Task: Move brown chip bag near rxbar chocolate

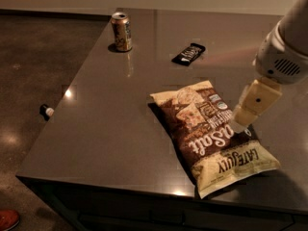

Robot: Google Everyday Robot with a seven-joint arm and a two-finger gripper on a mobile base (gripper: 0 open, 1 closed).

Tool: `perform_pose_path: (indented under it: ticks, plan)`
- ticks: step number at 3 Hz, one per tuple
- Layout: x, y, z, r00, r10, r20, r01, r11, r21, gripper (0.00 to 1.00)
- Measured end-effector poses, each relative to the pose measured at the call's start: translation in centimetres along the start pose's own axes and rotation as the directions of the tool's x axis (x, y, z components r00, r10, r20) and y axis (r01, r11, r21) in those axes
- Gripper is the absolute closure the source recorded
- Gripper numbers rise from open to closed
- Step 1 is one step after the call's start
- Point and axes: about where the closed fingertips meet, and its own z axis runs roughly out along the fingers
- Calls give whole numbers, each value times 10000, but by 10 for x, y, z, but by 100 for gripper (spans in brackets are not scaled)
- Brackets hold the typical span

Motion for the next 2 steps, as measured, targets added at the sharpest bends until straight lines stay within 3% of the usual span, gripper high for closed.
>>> perform_pose_path:
  ticks: [2]
  plan:
    - [-20,-3,38,9923,1226,155,-1224,9924,-138,0]
